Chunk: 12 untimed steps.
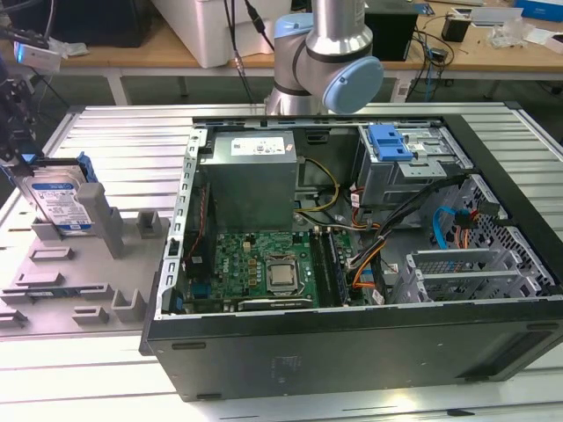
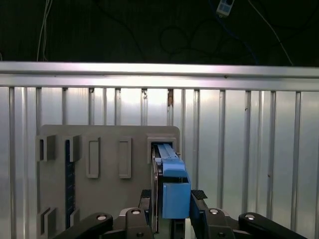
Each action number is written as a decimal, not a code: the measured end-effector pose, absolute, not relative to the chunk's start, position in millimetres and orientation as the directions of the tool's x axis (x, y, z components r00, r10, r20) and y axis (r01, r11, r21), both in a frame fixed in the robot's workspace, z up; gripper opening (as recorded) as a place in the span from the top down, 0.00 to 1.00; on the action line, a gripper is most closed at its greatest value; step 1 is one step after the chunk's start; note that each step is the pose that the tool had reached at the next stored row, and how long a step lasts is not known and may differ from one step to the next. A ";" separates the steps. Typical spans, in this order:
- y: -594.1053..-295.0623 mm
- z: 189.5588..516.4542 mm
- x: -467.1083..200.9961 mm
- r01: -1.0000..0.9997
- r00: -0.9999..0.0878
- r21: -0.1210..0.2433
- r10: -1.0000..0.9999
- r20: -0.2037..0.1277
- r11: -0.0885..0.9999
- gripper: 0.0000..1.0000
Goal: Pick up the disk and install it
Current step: 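Pick up the disk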
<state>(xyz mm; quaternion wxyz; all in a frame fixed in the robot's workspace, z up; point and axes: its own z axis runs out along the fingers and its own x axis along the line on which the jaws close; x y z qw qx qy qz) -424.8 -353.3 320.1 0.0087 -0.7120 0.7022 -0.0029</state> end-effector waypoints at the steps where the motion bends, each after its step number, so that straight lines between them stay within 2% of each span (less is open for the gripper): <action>1: -353.3 319.7 -424.8 -1.000 0.014 -0.017 -1.000 -0.008 -0.014 0.56; 12: -353.3 313.8 -424.8 -1.000 0.016 -0.017 -1.000 -0.008 -0.016 0.56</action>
